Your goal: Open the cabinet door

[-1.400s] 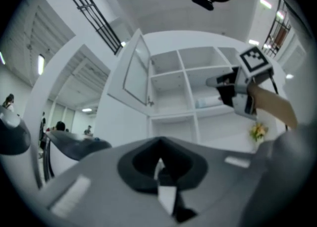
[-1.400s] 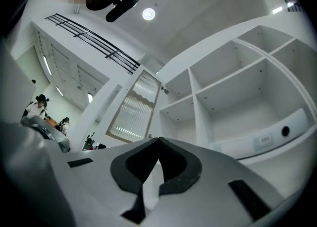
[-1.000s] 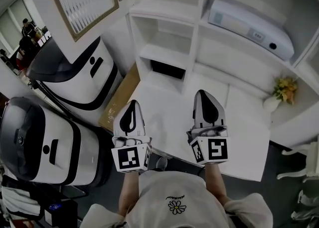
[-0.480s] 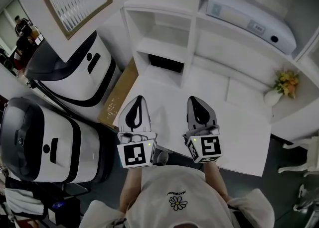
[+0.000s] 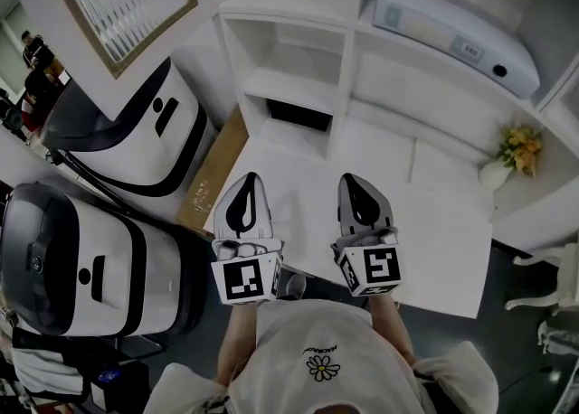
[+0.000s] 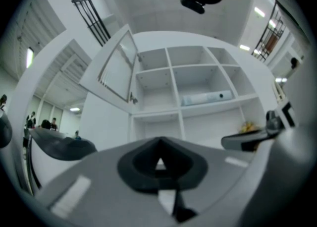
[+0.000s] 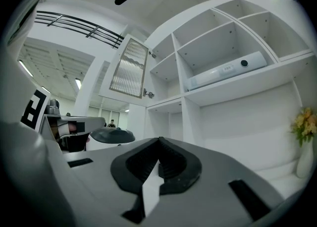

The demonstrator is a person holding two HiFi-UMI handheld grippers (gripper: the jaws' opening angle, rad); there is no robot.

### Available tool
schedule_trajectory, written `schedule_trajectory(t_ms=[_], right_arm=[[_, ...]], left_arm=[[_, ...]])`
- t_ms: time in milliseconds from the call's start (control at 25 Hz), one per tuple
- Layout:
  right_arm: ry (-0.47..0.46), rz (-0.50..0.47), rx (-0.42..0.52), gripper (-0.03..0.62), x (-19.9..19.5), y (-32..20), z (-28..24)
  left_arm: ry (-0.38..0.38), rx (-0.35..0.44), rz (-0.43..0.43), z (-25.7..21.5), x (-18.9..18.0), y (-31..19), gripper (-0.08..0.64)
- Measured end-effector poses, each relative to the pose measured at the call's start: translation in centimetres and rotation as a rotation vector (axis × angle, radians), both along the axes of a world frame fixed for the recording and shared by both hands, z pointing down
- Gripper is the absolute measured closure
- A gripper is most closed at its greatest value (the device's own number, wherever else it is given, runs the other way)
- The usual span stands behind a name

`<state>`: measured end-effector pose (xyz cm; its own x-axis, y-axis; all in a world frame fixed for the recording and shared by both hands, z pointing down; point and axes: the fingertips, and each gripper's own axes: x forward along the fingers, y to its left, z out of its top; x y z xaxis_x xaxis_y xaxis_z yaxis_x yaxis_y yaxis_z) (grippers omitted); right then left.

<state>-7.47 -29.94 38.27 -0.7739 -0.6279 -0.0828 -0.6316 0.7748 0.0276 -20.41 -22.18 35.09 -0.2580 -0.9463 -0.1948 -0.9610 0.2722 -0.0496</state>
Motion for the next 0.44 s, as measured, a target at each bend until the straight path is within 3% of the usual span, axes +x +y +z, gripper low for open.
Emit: schedule_trajectory(t_ms=[440], right_arm=[[0.010,0.015,-0.006,0.594,-0.4,-0.5,0.5]], left_arm=[[0.011,-0.005,-0.011,0.7,-1.3,-0.1,0.554]])
